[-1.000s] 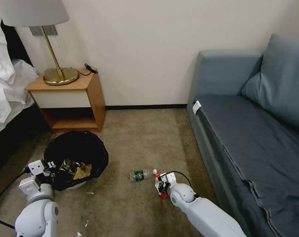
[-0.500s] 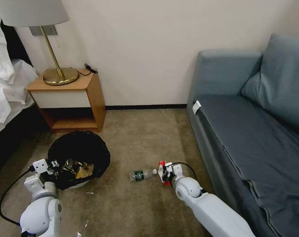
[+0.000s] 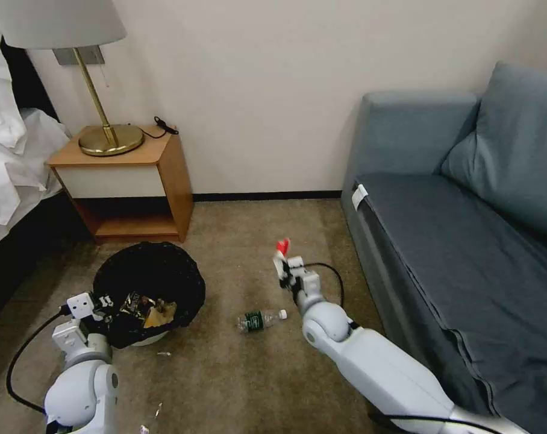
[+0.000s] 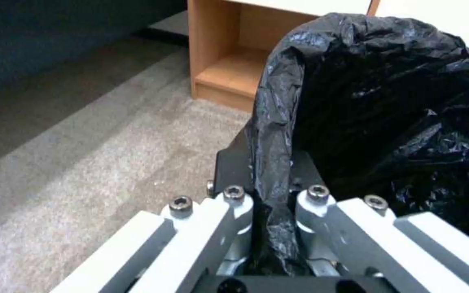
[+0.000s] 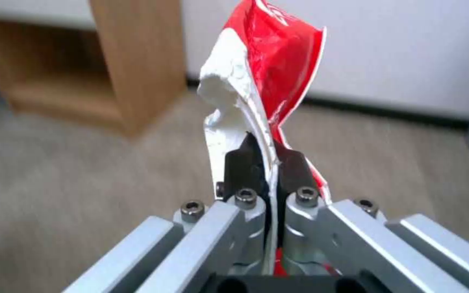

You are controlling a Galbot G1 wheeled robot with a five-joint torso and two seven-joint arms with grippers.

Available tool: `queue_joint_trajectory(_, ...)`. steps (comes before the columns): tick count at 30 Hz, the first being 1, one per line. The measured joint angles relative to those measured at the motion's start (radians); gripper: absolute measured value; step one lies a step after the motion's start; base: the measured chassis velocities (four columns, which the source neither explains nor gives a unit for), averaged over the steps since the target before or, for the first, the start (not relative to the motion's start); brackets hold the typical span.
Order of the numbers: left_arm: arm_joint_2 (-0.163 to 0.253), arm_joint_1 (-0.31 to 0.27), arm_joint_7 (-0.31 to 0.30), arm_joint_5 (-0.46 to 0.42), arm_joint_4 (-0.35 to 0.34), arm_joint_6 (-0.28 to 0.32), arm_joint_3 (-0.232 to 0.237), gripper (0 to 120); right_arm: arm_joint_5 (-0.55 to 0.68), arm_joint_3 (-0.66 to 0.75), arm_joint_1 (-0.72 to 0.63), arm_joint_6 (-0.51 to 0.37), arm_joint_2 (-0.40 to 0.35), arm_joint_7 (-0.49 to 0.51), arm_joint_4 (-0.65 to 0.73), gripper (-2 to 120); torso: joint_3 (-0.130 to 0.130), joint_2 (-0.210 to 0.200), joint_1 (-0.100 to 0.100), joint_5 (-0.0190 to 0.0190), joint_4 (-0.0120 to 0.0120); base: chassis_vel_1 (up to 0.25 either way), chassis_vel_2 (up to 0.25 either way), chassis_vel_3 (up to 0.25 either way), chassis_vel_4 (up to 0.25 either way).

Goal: Pick up the trash bin, then pick up the garbage on the floor and place it into the trash bin.

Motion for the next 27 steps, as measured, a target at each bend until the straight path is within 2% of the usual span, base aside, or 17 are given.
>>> queue_joint_trajectory(6,0.0,0.004,0.0,-0.003,0.002,-0.003,-0.005,4,-0.037,-0.08,0.071,0.16,0.06,-0.013,-0.008,0,0.0,0.0,0.0,0.0002,0.0001,0.0,0.0,0.0,0.0)
queue_joint_trajectory(10,-0.003,0.004,0.0,0.0,0.006,-0.003,-0.002,4,-0.058,-0.097,0.081,0.199,0.083,-0.038,0.006,0,0.0,0.0,0.0,0.0002,0.0,0.0,0.0,0.0,0.0)
queue_joint_trajectory(27,-0.023,-0.001,-0.002,0.031,-0.015,0.001,0.011,4,-0.078,-0.257,0.131,0.214,0.212,-0.071,-0.052,0,0.0,0.0,0.0,0.0001,-0.0001,0.0,0.0,0.0,0.0)
